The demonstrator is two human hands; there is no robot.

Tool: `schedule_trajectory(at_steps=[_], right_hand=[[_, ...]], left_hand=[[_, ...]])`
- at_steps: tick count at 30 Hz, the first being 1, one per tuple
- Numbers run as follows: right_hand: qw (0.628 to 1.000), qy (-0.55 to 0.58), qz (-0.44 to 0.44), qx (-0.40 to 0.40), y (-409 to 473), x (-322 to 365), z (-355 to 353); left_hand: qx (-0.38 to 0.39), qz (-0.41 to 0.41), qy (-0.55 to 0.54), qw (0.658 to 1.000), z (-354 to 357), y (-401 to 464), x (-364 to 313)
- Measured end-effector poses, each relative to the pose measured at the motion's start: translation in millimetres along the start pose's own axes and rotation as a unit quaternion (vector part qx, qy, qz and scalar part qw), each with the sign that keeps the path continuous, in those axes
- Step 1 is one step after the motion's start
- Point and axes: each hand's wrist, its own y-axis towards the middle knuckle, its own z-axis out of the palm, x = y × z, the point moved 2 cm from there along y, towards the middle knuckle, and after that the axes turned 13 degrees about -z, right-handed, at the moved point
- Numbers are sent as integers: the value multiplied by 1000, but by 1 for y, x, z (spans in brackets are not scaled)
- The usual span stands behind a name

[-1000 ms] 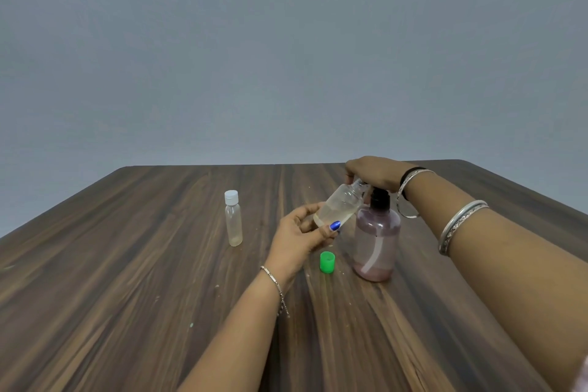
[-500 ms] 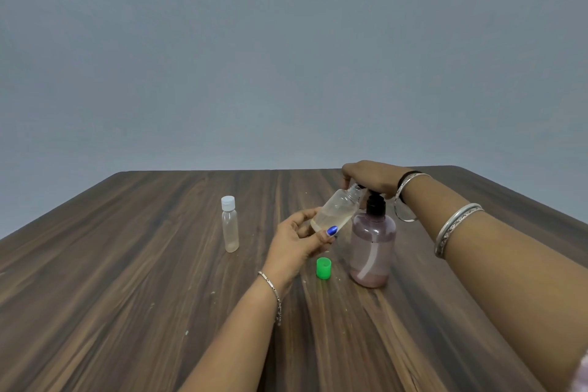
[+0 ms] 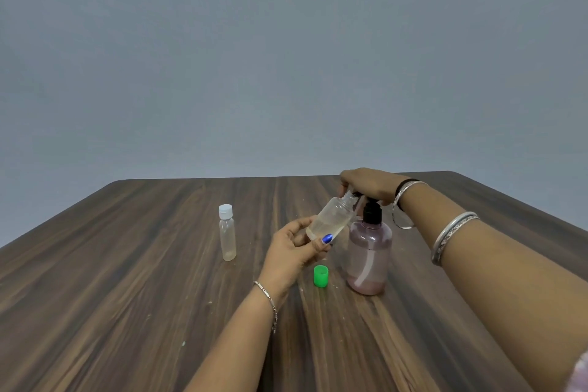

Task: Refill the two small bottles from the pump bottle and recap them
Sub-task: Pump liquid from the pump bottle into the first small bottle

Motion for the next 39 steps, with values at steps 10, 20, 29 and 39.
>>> schedule_trajectory(at_steps=[10,20,29,39], right_hand=[[999,-21,-21,-25,3,-6,7],[1000,-6,-9,-3,-2,4,0],[999,-23,-25,-10,2,-1,8],[1000,-2,-20,1,-5,6,0]], left_hand=[[-7,1,10,1000,0,-1,0],[-5,9,-3,1000,0,-1,-1],[-4,3,2,1000,0,-2,-1],[-4,4,-10,1000,0,-1,-2]])
